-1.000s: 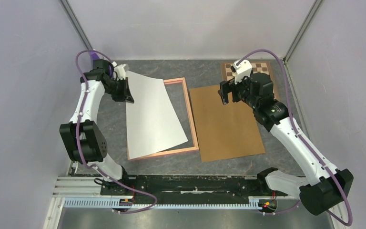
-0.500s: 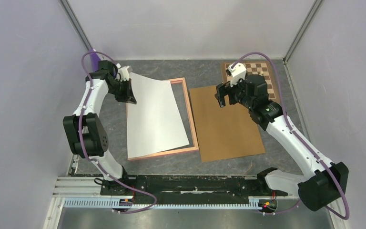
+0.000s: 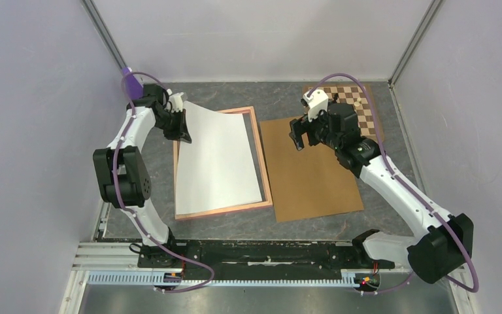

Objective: Put the photo into the frame
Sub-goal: Turn over the photo from the photo frame.

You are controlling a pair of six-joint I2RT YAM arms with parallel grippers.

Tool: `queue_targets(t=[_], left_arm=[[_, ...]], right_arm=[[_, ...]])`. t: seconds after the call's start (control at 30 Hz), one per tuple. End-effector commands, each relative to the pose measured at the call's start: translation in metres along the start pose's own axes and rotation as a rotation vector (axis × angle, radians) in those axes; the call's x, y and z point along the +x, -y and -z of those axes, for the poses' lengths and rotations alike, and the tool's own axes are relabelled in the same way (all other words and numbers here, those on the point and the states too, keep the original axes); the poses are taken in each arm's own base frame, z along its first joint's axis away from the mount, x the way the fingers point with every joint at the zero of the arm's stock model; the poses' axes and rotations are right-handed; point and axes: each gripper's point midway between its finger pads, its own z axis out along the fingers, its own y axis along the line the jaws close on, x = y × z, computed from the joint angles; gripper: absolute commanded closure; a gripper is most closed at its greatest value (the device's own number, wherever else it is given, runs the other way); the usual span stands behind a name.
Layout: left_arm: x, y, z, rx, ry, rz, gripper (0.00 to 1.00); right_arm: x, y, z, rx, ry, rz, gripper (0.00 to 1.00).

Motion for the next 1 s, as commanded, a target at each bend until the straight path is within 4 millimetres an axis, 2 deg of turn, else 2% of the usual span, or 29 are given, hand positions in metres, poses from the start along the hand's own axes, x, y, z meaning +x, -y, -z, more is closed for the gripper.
queue_targets(t=[0.0, 0.5, 0.97], left_arm=[[-0.022, 0.001, -0.004, 0.007, 0.055, 0.025, 0.98], [-0.038, -0.003, -0.014, -0.001, 0.108, 0.094, 0.98], [-0.028, -0.002, -0.025, 0.021, 0.094, 0.125, 0.98]], right_arm=[[-0.018, 0.003, -0.002, 0.015, 0.048, 0.021, 0.1], [-0.018, -0.001, -0.003, 0.005, 0.045, 0.024, 0.11], [-0.017, -0.001, -0.003, 0.006, 0.043, 0.022, 0.11]])
